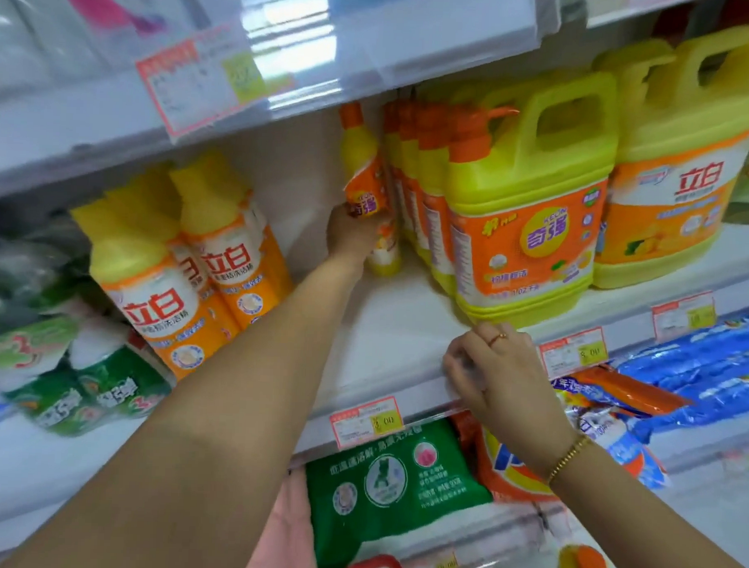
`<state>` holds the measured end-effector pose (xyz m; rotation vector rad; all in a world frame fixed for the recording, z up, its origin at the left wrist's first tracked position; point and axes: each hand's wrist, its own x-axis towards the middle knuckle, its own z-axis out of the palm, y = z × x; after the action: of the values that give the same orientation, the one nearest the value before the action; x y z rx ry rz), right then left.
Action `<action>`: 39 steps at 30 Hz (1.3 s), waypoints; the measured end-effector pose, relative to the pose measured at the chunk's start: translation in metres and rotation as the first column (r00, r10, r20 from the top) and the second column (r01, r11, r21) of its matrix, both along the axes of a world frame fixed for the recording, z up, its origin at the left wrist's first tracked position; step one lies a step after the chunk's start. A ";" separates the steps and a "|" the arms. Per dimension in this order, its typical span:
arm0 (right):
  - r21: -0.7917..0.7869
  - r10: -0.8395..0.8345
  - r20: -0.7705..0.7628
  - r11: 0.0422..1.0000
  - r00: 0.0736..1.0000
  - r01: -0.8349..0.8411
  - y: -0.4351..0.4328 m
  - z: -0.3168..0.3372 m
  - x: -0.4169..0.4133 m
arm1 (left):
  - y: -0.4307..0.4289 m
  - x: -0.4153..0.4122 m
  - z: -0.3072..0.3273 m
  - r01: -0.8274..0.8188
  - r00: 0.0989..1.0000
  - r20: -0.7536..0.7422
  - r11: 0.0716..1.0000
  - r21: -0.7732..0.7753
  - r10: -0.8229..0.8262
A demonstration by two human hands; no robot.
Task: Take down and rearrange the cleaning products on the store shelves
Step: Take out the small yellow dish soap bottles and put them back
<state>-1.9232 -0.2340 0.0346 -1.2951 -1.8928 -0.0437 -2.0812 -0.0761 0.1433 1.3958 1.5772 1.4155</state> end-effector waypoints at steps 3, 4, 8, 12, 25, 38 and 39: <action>-0.028 0.040 -0.024 0.999 0.999 -0.040 0.000 0.001 0.002 | 0.023 0.001 -0.006 -0.023 0.999 0.033 1.000 -0.020 0.024; -0.036 0.054 -0.034 0.998 0.998 -0.055 0.000 0.000 0.002 | 0.027 0.001 -0.010 -0.037 0.998 0.048 0.999 -0.029 0.038; -0.138 0.106 -0.083 0.984 0.991 -0.116 -0.003 0.004 0.006 | 0.011 0.002 -0.017 -0.091 0.996 0.006 0.996 -0.013 0.091; -0.306 0.161 -0.082 0.935 0.983 -0.179 -0.019 0.025 0.016 | -0.046 0.003 -0.019 -0.022 0.998 0.062 0.998 0.062 0.018; -0.284 0.066 -0.810 0.825 0.582 -0.489 -0.143 0.145 -0.034 | -0.282 -0.016 -0.002 0.071 0.880 -0.463 0.932 0.354 0.109; -0.303 0.375 -0.685 0.634 0.625 -0.712 -0.216 0.153 -0.061 | -0.397 -0.065 -0.010 0.018 0.936 -0.344 0.964 0.264 0.077; -0.330 0.409 -0.669 0.585 0.621 -0.741 -0.219 0.156 -0.061 | -0.401 -0.072 -0.014 0.027 0.945 -0.323 0.969 0.246 0.056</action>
<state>-1.9838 -0.4530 0.1907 -0.7852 -1.7803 1.2479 -2.1528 -0.4775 0.1289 1.8515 1.6549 1.4871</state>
